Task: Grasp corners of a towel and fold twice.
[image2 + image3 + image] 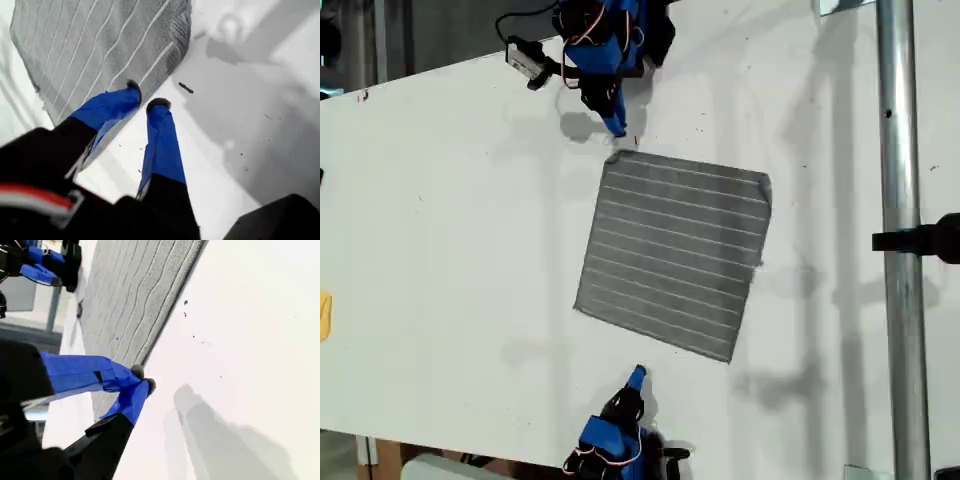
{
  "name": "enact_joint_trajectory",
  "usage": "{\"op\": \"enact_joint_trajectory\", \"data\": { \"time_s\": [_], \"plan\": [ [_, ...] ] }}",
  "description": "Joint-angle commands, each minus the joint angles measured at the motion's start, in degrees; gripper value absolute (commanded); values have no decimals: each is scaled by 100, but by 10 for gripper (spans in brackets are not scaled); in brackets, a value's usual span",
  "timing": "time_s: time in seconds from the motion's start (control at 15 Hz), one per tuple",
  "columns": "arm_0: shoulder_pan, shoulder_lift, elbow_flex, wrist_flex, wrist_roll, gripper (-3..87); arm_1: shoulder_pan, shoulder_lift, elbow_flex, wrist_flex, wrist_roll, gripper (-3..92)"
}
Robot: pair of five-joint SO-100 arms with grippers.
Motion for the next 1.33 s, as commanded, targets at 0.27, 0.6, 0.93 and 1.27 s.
{"op": "enact_joint_trajectory", "data": {
  "time_s": [0.27, 0.6, 0.93, 1.27],
  "plan": [
    [-1433, 35, 35, 18, -2584, -27, -44, 0, -53, 9, -70, -2],
    [-1433, 35, 26, 18, -2689, 4, -53, 0, -79, 9, -70, -3],
    [-501, 26, -554, -536, -3357, -29, -501, -536, -1459, 62, 44, -3],
    [114, -2874, -2962, -580, -3524, -29, -1310, -3568, -3647, -642, -202, -3]
  ]
}}
